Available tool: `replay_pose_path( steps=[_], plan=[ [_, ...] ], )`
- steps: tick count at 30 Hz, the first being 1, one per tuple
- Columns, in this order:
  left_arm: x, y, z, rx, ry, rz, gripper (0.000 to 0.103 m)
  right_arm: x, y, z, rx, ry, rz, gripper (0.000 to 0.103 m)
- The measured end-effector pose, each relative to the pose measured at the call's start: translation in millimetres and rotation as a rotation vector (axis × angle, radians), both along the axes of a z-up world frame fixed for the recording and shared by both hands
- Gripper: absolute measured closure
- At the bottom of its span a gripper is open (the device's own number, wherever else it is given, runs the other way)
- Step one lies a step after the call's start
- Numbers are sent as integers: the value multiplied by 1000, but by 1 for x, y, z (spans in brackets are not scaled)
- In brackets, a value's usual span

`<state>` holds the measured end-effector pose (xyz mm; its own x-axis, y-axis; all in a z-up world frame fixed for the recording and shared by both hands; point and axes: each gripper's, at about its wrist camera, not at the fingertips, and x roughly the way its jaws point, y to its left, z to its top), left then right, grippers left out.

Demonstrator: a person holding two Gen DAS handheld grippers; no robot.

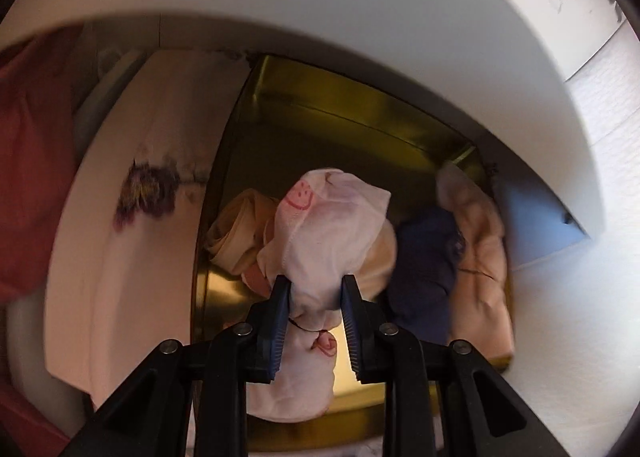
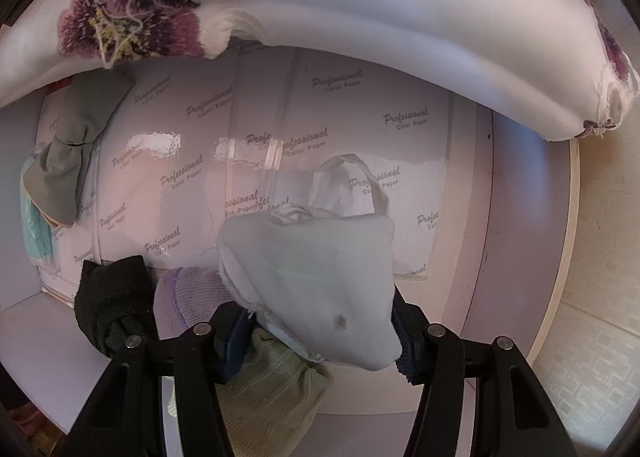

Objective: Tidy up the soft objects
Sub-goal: 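Lower the pink garment into the tray and open the left tool, then move the left tool back down toward the drawer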

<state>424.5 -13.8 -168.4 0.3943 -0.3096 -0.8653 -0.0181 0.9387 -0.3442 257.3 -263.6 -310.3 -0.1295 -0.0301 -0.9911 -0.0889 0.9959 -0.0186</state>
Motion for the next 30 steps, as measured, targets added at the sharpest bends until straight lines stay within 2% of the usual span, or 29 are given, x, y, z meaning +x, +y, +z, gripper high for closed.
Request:
replay_pose_path(
  steps=[3, 9, 11, 20, 28, 30],
  plan=[
    [11, -6, 4, 64, -23, 5, 78, 1, -1, -1, 2, 1, -3, 44],
    [-1, -9, 13, 64, -39, -23, 68, 1, 1, -3, 4, 2, 1, 44],
    [-12, -7, 17, 70, -57, -24, 64, 1, 1, -2, 2, 2, 3, 44],
    [-76, 18, 33, 69, -87, -8, 64, 1, 0, -5, -4, 4, 0, 43],
    [-127, 40, 33, 58, -54, 38, 64, 0, -3, -6, 4, 5, -13, 43],
    [-141, 54, 29, 36, -23, 65, 64, 0, -5, -7, 5, 6, -17, 43]
  ],
)
